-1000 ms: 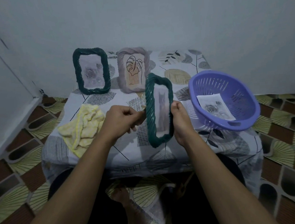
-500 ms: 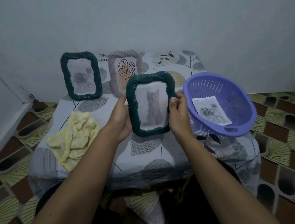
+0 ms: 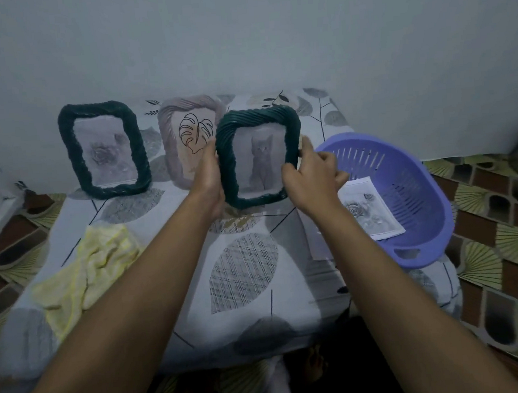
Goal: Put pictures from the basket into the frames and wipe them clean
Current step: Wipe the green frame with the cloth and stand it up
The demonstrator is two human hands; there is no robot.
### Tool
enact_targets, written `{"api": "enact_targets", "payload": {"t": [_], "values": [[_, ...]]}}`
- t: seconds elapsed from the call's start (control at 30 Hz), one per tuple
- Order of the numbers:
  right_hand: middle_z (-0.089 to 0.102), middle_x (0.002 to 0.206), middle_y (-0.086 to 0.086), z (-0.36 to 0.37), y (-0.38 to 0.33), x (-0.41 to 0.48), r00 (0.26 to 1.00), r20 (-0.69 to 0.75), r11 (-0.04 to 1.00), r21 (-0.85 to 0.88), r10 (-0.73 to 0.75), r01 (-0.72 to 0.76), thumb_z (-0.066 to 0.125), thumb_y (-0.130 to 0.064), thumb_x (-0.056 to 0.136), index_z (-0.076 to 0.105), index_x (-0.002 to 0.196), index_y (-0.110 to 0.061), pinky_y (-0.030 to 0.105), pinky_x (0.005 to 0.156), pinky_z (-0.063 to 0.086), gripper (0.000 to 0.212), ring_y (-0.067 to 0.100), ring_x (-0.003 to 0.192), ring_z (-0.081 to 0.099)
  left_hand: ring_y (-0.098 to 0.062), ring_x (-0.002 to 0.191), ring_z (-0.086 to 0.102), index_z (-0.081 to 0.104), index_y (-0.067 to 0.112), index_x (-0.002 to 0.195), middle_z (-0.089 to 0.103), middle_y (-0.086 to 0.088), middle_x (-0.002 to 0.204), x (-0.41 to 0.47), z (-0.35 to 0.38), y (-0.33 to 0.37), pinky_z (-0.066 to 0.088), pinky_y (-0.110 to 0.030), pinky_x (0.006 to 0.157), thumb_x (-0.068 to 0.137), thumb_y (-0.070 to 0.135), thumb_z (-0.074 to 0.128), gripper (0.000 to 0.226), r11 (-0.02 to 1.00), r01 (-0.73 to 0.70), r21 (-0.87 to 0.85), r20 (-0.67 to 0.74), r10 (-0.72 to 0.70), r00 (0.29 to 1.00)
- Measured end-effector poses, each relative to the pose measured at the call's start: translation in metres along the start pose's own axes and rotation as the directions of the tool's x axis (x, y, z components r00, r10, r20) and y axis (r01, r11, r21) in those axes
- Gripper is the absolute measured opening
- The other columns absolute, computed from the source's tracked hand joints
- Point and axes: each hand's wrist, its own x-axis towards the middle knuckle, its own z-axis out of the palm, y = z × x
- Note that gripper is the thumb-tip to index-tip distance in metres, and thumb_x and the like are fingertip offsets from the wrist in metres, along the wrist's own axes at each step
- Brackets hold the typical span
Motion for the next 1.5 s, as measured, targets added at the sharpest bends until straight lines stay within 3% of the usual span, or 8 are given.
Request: {"api": "enact_targets", "payload": {"t": [0.4,0.53,0.67,0.77,0.9,1.03,1.27,1.5], "values": [[0.031,0.106,0.004,-0.017,-0.001,0.060,0.984,0.088,0.987,0.030,0.153,-0.156,0.046,-0.013,0.084,0.040,0.133,-0.022,0.042,0.097,0.019,0.050,0.024,0.128,0.024,-0.035,0.102,0.070,0.069,0.013,0.121,0.074,-0.015,0.109,0.088,0.041,-0.010,0.057,-0.057,0.086,0.099,0.051,0.031,0.058,0.997,0.043,-0.071,-0.046,-0.046,0.998],[0.029,0.086,0.001,-0.018,0.003,0.076,0.979,0.116,0.986,-0.015,0.167,-0.166,0.044,-0.014,0.087,0.042,0.131,-0.017,0.044,0.099,0.020,0.045,0.025,0.127,0.025,-0.034,0.099,0.070,0.072,0.014,0.114,0.075,-0.014,0.104,0.112,0.047,-0.018,0.057,-0.055,0.087,0.103,0.048,0.025,0.059,0.995,0.067,-0.076,-0.047,-0.071,0.996],[0.042,0.112,0.014,-0.012,0.010,0.088,0.965,0.154,0.977,-0.069,0.212,-0.204,0.043,-0.020,0.080,0.045,0.124,-0.017,0.044,0.094,0.021,0.044,0.029,0.129,0.026,-0.034,0.096,0.071,0.071,0.014,0.117,0.075,-0.016,0.104,0.126,0.049,-0.023,0.057,-0.057,0.086,0.102,0.053,0.024,0.063,0.994,0.097,-0.055,-0.073,-0.100,0.992],[0.042,0.112,0.012,-0.010,0.011,0.092,0.961,0.171,0.976,-0.074,0.215,-0.205,0.035,-0.029,0.065,0.046,0.120,-0.017,0.046,0.096,0.021,0.058,0.028,0.129,0.026,-0.034,0.095,0.072,0.070,0.016,0.117,0.075,-0.016,0.104,0.132,0.051,-0.025,0.058,-0.055,0.085,0.100,0.058,0.021,0.067,0.993,0.104,-0.047,-0.123,-0.109,0.986],[0.037,0.115,0.012,-0.008,0.015,0.099,0.965,0.172,0.979,-0.091,0.198,-0.185,0.043,-0.019,0.082,0.043,0.124,-0.015,0.045,0.100,0.021,0.042,0.027,0.125,0.024,-0.032,0.097,0.070,0.068,0.019,0.122,0.073,-0.014,0.109,0.139,0.051,-0.026,0.057,-0.052,0.089,0.098,0.063,0.019,0.071,0.991,0.123,-0.042,-0.198,-0.129,0.972],[0.044,0.117,0.014,-0.004,0.016,0.101,0.960,0.203,0.976,-0.146,0.190,-0.163,0.037,-0.030,0.064,0.044,0.115,-0.020,0.044,0.089,0.018,0.053,0.032,0.126,0.027,-0.033,0.104,0.067,0.063,0.019,0.130,0.070,-0.013,0.117,0.143,0.050,-0.027,0.054,-0.052,0.095,0.085,0.072,0.019,0.082,0.991,0.131,-0.020,-0.228,-0.132,0.965],[0.044,0.108,0.010,-0.004,0.018,0.101,0.963,0.213,0.972,-0.202,0.165,-0.122,0.047,-0.019,0.080,0.044,0.120,-0.018,0.047,0.096,0.019,0.041,0.029,0.129,0.028,-0.036,0.105,0.066,0.063,0.021,0.128,0.069,-0.014,0.119,0.162,0.042,-0.041,0.053,-0.054,0.093,0.066,0.081,0.025,0.094,0.993,0.115,-0.035,-0.279,-0.121,0.953],[0.040,0.108,0.006,-0.010,0.014,0.098,0.964,0.210,0.979,-0.154,0.161,-0.130,0.048,-0.019,0.082,0.043,0.106,-0.016,0.048,0.101,0.019,0.025,0.028,0.133,0.025,-0.038,0.111,0.063,0.061,0.025,0.131,0.067,-0.012,0.123,0.170,0.036,-0.050,0.048,-0.057,0.097,0.047,0.090,0.023,0.113,0.988,0.152,0.035,-0.282,-0.136,0.950]]}}
